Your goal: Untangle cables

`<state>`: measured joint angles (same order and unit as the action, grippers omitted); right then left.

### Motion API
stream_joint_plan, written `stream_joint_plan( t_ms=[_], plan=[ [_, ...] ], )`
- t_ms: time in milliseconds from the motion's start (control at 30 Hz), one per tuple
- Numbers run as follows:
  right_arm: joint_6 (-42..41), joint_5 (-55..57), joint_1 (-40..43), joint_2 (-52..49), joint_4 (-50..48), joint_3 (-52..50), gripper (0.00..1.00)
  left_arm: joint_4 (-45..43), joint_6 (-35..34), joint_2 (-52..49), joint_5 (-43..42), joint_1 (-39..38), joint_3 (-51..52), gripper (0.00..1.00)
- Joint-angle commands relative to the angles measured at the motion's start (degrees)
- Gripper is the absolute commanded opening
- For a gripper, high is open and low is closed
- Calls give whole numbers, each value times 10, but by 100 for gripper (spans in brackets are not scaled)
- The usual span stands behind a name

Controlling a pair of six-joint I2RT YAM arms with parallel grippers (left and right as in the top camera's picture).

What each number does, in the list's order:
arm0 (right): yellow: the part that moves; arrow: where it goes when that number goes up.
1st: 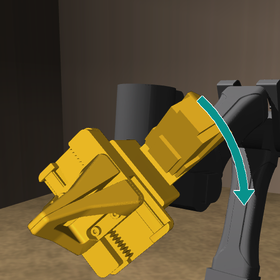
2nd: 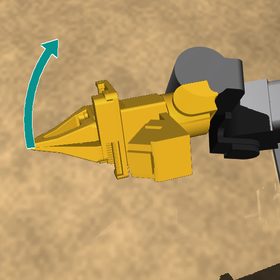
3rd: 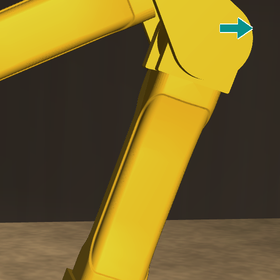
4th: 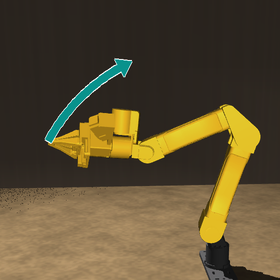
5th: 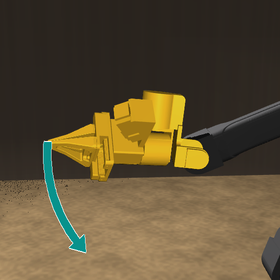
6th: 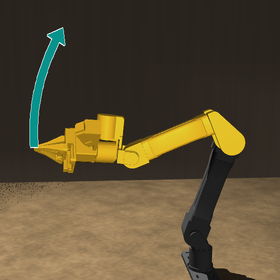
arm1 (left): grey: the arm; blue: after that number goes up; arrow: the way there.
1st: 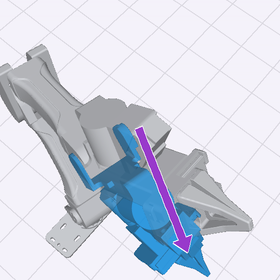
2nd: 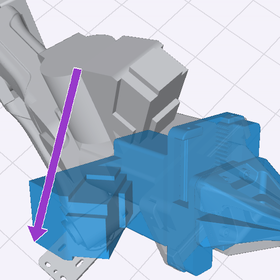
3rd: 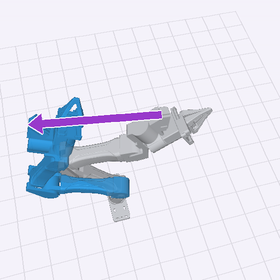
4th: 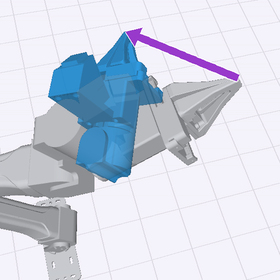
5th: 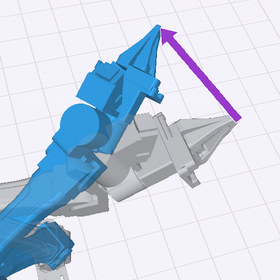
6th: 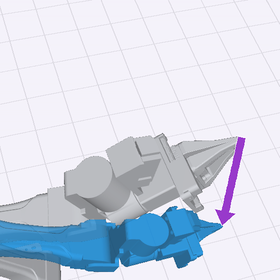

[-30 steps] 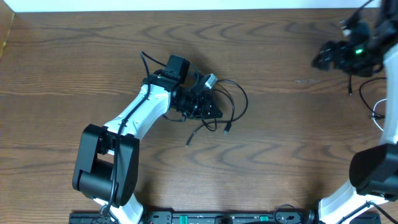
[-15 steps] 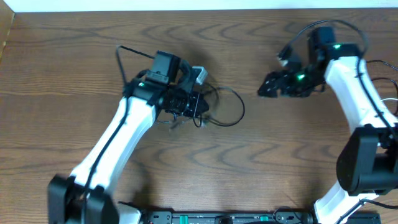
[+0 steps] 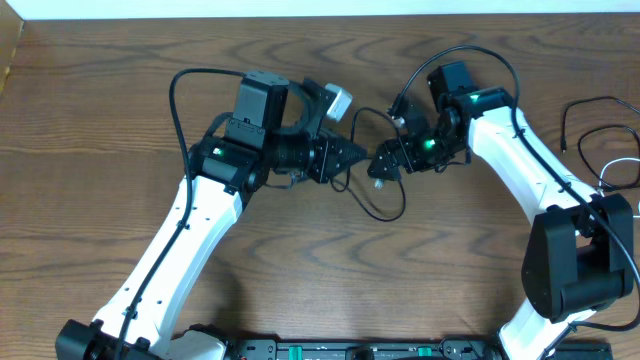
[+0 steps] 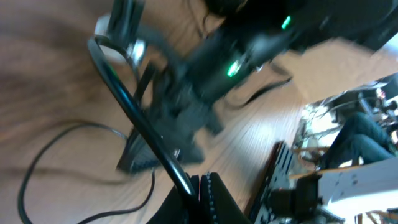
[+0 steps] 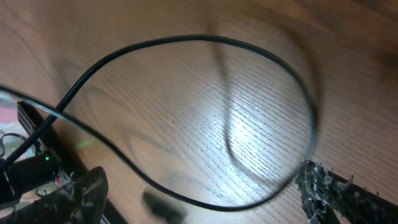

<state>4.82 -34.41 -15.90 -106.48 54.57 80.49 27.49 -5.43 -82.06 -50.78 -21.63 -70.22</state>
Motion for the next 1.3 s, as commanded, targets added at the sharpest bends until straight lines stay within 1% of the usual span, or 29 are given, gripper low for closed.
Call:
stream_joint_plan(
  t_ms=[0, 167, 333, 467, 600, 733, 933, 1067, 1167, 1200, 1233, 1267],
  plan=[
    [-5, 15, -11, -4, -2, -3, 94, -40, -52, 12, -54, 1, -12, 8],
    [-5, 59, -20, -4, -13, -4, 93, -120, -112, 16, -104, 1, -12, 8],
    [-5, 75, -23, -4, -23, -4, 92, -194, -167, 22, -144, 1, -12, 8],
    [-5, 75, -23, -4, -37, -4, 92, -238, -203, 30, -149, 1, -12, 8],
    [-5, 75, -23, -4, -54, -4, 91, -256, -209, 40, -148, 1, -12, 8],
    [-5, 75, -26, -4, -64, -4, 92, -289, -230, 49, -149, 1, -12, 8],
    [-5, 75, -40, -4, -64, -4, 85, -340, -261, 54, -148, 1, -12, 8],
    [-5, 75, -57, -5, -73, -7, 82, -347, -275, 54, -148, 1, -12, 8],
    [-5, 75, -70, -5, -96, -16, 73, -352, -295, 54, -149, 1, -12, 8],
    [-5, 75, -74, -5, -107, -21, 68, -359, -301, 54, -155, 1, -12, 8],
    [-6, 75, -77, -5, -119, -26, 65, -370, -307, 54, -162, 1, -12, 8],
    [-11, 76, -81, -5, -133, -33, 64, -377, -312, 54, -165, 1, -12, 8]
  ],
)
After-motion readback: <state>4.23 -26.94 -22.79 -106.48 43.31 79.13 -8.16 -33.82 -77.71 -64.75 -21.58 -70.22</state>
